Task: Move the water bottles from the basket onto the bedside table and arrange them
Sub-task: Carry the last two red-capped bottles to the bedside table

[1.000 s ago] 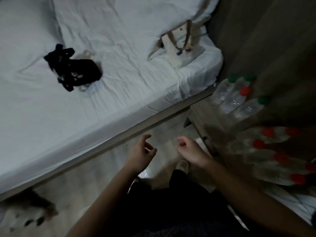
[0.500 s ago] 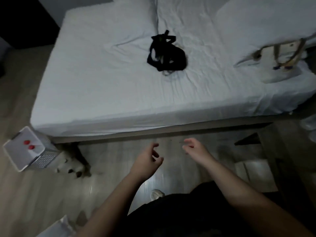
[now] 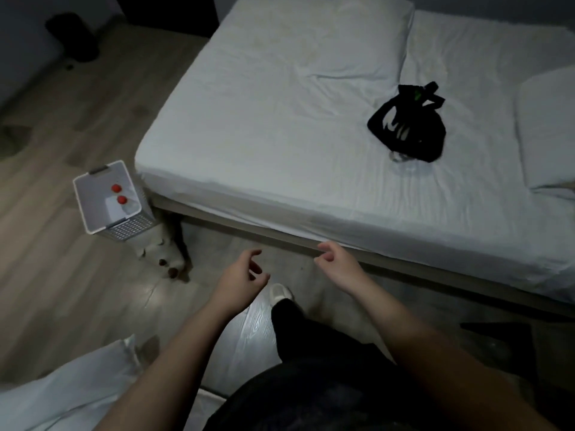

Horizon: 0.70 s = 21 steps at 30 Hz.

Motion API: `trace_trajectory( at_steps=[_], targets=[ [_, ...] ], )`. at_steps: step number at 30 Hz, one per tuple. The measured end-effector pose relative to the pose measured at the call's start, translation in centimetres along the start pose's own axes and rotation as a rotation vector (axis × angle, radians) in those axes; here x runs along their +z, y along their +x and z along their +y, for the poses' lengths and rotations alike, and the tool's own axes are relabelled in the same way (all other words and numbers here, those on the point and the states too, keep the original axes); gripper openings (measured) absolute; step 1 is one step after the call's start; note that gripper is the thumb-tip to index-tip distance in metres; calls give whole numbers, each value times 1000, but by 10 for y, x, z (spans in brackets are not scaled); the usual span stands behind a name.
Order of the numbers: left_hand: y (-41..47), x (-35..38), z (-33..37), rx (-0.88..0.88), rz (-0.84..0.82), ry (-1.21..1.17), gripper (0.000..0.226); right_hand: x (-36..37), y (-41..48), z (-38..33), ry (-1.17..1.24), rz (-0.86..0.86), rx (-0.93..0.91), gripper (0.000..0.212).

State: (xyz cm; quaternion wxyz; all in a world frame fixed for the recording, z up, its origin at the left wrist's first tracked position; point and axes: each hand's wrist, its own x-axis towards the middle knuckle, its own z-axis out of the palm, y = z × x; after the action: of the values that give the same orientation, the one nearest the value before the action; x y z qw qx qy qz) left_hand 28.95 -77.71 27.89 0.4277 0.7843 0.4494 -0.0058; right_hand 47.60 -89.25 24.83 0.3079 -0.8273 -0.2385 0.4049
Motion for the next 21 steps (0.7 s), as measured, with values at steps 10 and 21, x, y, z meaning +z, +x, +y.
trace_trajectory(
  at_steps=[10,21],
  targets=[
    [76,-84,-95,-255,29,91,59,71,103,-78,-445,-220,-90,50],
    [133,-202,-187,-528,122,72,58,188,207,-260,-788,-480,-339,53]
  ],
)
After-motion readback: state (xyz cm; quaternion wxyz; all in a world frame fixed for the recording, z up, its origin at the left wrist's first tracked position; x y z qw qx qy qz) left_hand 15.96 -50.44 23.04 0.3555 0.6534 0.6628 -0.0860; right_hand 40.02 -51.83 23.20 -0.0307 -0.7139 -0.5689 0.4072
